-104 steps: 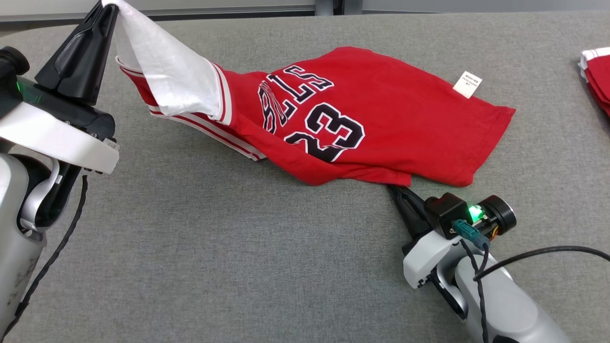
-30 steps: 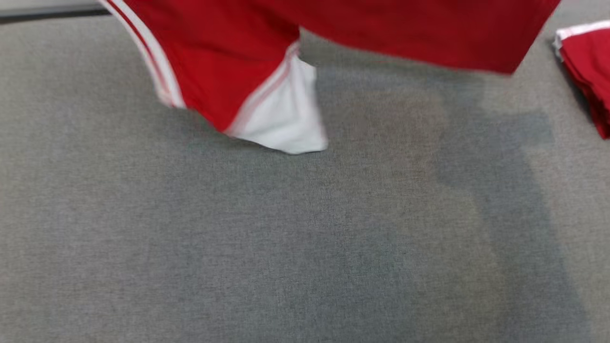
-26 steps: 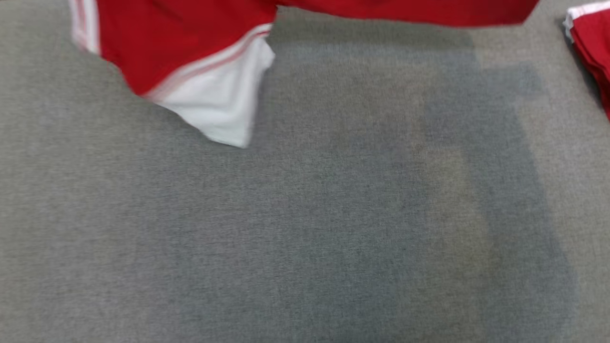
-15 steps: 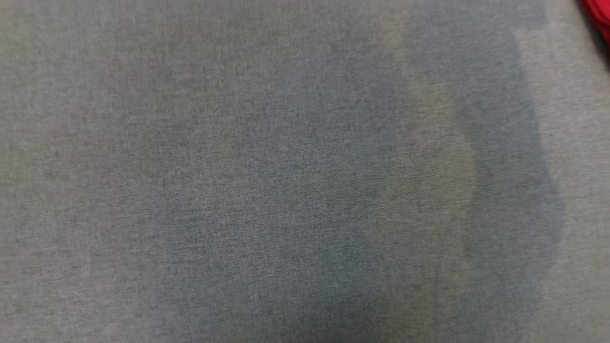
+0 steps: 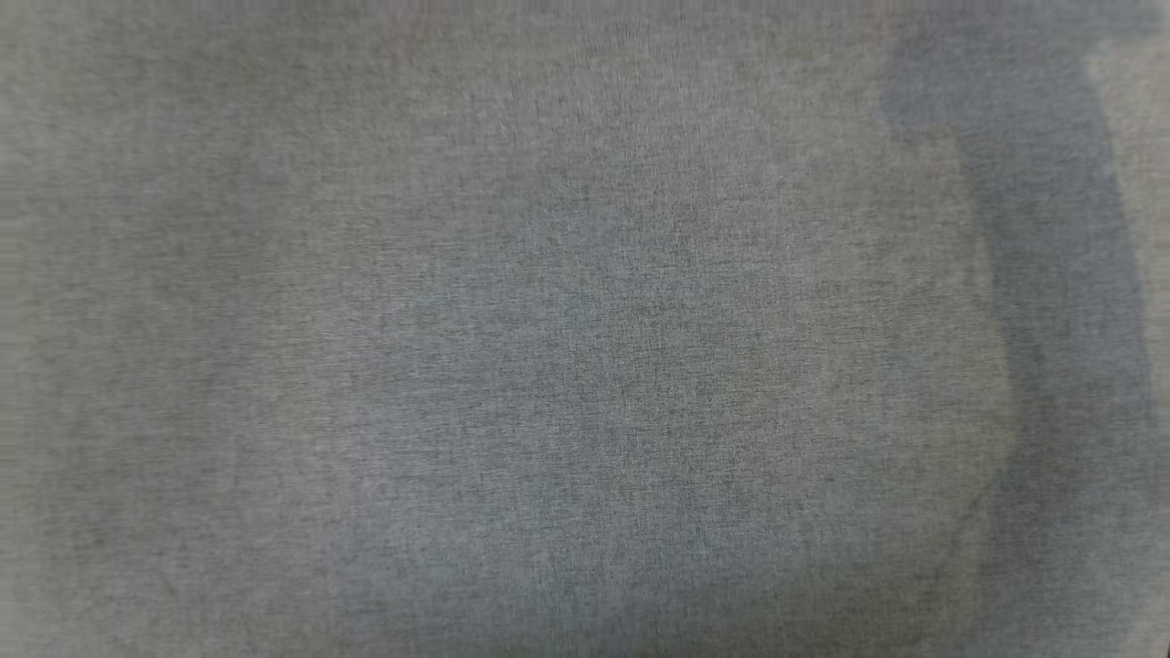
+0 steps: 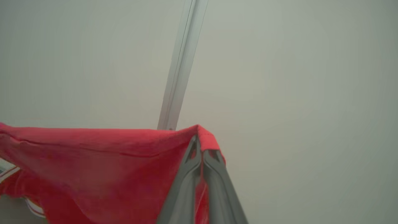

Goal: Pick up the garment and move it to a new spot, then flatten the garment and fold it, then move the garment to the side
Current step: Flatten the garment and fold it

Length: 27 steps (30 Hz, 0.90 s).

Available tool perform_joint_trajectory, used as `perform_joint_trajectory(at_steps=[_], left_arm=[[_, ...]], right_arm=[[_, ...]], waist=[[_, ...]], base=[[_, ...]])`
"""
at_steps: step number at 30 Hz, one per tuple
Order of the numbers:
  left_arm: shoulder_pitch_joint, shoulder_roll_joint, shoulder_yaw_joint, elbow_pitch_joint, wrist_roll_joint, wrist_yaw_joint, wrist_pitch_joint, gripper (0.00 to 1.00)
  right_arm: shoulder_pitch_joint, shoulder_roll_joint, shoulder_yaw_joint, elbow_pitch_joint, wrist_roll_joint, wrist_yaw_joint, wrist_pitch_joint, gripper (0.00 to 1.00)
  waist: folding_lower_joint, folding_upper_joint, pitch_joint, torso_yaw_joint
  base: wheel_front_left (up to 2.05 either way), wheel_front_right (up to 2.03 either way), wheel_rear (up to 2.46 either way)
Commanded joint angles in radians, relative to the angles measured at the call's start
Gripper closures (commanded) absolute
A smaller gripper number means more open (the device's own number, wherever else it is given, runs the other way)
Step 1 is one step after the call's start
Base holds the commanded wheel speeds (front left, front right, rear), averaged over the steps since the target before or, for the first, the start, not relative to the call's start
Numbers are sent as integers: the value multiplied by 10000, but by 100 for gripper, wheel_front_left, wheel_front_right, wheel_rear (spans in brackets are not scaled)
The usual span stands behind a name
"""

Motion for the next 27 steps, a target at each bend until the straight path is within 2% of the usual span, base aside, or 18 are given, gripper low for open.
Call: perform_joint_trajectory(at_steps=[1,7,8,9,13,15,20,27], left_arm=[[466,222,136,-210,-197,-15,-11,100],[5047,653,249,-1891,-1888,-20,-10,100],[5858,772,147,-2291,-2171,-20,-8,100],[7400,1067,105,-2942,-2584,-17,-10,100],[10336,1379,291,-3928,-2831,-10,-10,100],[11646,1557,220,-4322,-2813,155,36,100],[14056,1920,-91,-5525,-3310,606,873,100],[16003,2726,-318,-7389,-3797,1333,2378,100]], right_arm=[[493,-94,-105,-218,200,-8,-54,100],[4335,-544,-611,-1630,930,-8,-53,100],[5116,-557,-743,-1834,1129,-7,-54,100],[6572,-596,-962,-2137,1504,-8,-54,100],[9151,-730,-1140,-2341,2114,-10,-54,100],[10170,-679,-1205,-2442,2388,-10,72,100],[12093,-487,-1601,-3196,2653,-10,982,100],[14064,-290,-2627,-4872,2305,-10,2858,100]], waist=[[-1,0,-510,100],[-1,0,-2087,295],[-1,0,-2357,306],[-1,0,-2861,303],[-1,0,-3636,290],[-1,0,-3918,292],[-1,0,-4358,223],[-1,0,-4578,154]], base=[[0,0,0],[0,0,0],[0,0,0],[0,0,0],[0,0,0],[0,0,0],[0,0,0],[0,0,0]])
